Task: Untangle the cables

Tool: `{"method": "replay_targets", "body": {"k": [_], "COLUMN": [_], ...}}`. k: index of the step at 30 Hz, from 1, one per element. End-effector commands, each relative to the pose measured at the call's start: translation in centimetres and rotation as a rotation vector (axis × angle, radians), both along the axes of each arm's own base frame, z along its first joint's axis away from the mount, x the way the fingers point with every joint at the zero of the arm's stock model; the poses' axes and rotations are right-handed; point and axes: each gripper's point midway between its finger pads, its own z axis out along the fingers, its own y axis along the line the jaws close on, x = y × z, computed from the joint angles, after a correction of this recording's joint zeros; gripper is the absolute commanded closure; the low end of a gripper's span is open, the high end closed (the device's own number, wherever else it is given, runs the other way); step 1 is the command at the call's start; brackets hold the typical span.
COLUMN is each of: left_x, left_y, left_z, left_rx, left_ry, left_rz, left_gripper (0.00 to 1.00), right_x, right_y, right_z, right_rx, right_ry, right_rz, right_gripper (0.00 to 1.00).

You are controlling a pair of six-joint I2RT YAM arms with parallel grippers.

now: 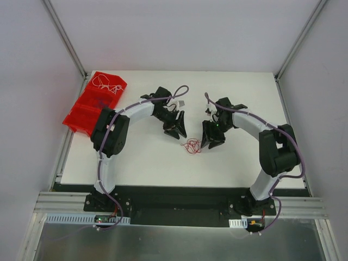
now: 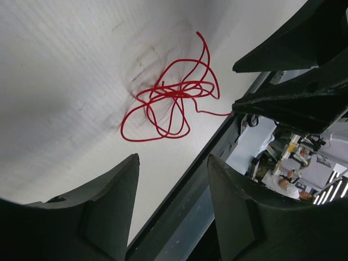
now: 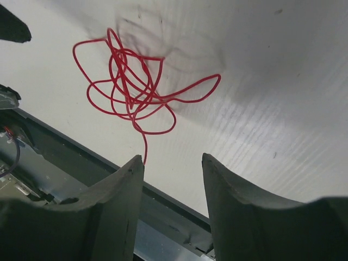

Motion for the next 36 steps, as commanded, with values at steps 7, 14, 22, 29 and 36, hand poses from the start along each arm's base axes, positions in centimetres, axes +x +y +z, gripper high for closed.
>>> {"method": "replay_targets", "body": {"k": [7, 14, 22, 29, 36], "left_x": [-1.8, -3.0, -3.3, -3.1, -2.9], "left_y": [-1.5, -1.6, -1.7, -1.5, -2.0], "left_z": [-1.5, -2.9, -2.7, -2.1, -2.6], "left_rx": [0.057, 0.110, 0.121, 0.118, 0.097], "left_ry": [0.109, 0.149, 0.119, 0.076, 0.095], "left_rz": [-0.077, -0.113, -0.130, -0.142, -0.152], "left_gripper": [0.46, 0.46, 0.46, 0.46, 0.46], "right_x": [-0.1, -1.5, -3.0, -2.5, -2.2], "right_y": [2.0, 3.2, 3.6, 3.1, 3.0], "right_z": [0.4, 0.7, -0.4, -1.1, 0.5], "right_rx": [0.109, 0.165, 0.094, 0.032, 0.052], "right_ry": [0.015, 0.023, 0.052, 0.047, -0.040], "right_rz": [-0.037, 0.015, 0.100, 0.079, 0.085], "right_gripper": [0.50, 0.52, 0.61, 0.93, 1.00]}}
